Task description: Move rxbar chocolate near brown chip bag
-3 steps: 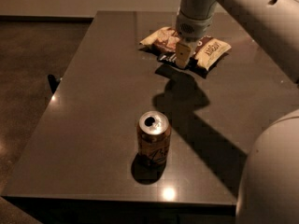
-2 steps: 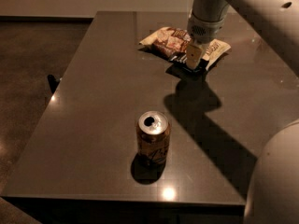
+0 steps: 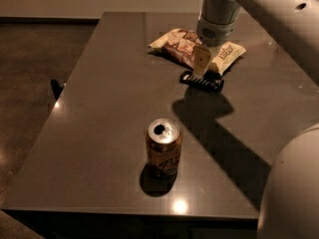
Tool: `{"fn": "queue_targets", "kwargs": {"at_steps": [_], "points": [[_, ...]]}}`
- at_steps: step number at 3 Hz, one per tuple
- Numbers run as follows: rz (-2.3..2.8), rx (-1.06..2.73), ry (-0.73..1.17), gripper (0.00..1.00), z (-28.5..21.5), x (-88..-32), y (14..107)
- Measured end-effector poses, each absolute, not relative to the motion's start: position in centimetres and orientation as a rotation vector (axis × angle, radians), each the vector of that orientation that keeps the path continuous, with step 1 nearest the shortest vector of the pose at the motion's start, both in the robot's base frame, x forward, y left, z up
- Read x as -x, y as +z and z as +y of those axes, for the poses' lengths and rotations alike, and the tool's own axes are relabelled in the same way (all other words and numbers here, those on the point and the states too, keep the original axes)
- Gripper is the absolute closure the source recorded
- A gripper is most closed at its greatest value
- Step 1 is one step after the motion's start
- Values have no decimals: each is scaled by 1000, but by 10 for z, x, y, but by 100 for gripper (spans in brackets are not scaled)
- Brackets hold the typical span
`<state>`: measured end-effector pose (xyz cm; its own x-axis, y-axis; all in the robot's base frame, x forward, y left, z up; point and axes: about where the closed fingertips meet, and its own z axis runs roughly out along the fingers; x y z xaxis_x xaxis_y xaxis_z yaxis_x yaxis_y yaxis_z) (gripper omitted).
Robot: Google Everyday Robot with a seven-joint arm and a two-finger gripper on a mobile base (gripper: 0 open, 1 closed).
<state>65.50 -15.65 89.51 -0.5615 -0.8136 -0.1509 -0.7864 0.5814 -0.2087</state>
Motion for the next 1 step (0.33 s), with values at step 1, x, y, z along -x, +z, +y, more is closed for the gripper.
{"fn": "queue_targets", "kwargs": {"at_steps": [1], "points": [[2580, 1329, -172, 0, -156, -656, 894]]}}
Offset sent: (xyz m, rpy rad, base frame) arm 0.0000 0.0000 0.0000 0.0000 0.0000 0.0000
